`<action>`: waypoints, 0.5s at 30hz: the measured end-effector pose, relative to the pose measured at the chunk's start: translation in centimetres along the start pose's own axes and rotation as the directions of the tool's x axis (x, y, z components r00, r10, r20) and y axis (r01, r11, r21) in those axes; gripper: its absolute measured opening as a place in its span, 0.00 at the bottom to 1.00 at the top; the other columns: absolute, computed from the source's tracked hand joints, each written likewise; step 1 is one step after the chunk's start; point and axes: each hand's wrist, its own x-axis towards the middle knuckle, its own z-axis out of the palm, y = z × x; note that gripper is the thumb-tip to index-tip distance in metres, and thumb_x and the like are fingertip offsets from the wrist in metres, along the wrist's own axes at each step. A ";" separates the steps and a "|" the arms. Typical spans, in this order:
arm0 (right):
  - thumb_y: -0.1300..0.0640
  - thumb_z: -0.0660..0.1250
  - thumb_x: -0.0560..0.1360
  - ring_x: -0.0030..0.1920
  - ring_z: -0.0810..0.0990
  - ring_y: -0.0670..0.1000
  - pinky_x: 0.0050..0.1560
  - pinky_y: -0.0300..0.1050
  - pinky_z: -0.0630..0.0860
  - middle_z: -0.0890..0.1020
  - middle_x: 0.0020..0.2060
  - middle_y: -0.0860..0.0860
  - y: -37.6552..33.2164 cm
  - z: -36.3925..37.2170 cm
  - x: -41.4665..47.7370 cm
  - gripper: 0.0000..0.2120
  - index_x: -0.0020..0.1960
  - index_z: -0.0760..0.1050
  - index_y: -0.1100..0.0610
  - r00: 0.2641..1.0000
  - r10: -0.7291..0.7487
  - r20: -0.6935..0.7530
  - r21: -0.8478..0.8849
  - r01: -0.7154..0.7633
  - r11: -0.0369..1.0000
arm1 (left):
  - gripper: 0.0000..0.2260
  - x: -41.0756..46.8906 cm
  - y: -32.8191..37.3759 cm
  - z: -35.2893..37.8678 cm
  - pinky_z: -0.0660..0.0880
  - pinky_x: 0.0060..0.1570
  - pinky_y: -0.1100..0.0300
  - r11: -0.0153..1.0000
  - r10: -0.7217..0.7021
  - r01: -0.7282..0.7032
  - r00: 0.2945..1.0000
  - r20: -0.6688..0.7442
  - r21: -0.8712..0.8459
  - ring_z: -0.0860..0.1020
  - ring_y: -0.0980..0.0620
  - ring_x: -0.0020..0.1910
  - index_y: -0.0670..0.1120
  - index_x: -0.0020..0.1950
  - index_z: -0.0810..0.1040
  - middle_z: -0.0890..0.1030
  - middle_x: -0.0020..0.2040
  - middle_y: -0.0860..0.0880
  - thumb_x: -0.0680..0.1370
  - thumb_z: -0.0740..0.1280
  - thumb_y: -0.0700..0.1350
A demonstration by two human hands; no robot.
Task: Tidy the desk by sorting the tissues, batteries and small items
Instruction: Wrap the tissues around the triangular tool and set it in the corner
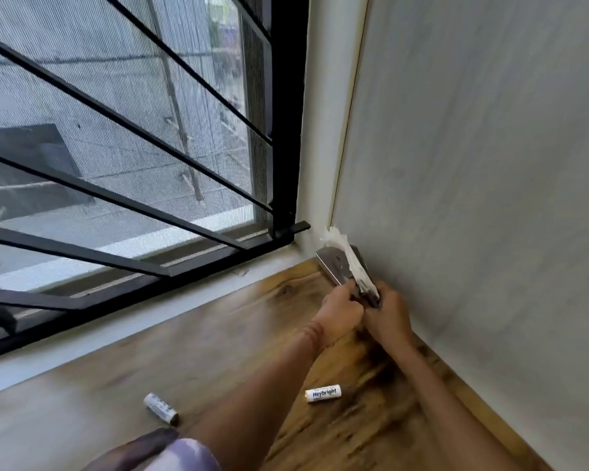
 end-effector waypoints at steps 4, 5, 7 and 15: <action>0.61 0.69 0.72 0.46 0.80 0.53 0.40 0.35 0.68 0.83 0.46 0.56 0.2 0.1 0.1 0.14 0.57 0.77 0.59 1.000 0.004 -0.002 -0.015 -0.004 1.000 | 0.25 0.1 -0.3 0.3 0.72 0.64 0.50 1.000 -0.011 0.011 1.000 0.000 -0.015 0.75 0.45 0.60 0.47 0.62 0.74 0.78 0.59 0.43 0.67 0.55 0.33; 0.61 0.69 0.72 0.44 0.79 0.52 0.37 0.33 0.68 0.83 0.46 0.56 0.2 0.1 0.2 0.13 0.57 0.77 0.59 1.000 0.002 -0.002 -0.025 -0.002 1.000 | 0.26 0.1 -0.3 0.4 0.72 0.63 0.50 1.000 -0.017 0.017 1.000 0.003 -0.012 0.75 0.45 0.60 0.47 0.63 0.74 0.78 0.59 0.43 0.66 0.55 0.35; 0.62 0.69 0.72 0.43 0.77 0.51 0.32 0.30 0.65 0.83 0.46 0.56 0.2 0.0 0.3 0.13 0.56 0.77 0.60 1.000 0.005 -0.004 -0.027 -0.005 1.000 | 0.27 0.3 -0.4 0.4 0.72 0.63 0.50 1.000 -0.019 0.019 1.000 0.015 -0.001 0.75 0.45 0.60 0.48 0.64 0.73 0.78 0.60 0.44 0.66 0.55 0.36; 0.59 0.68 0.73 0.49 0.80 0.57 0.39 0.32 0.68 0.83 0.49 0.58 -0.2 0.2 -0.1 0.16 0.59 0.76 0.62 0.995 0.080 -0.051 0.008 -0.080 0.997 | 0.21 -1.7 0.9 0.3 0.71 0.62 0.57 1.000 -0.016 0.016 1.000 0.011 0.016 0.73 0.45 0.63 0.45 0.68 0.68 0.74 0.64 0.42 0.76 0.55 0.33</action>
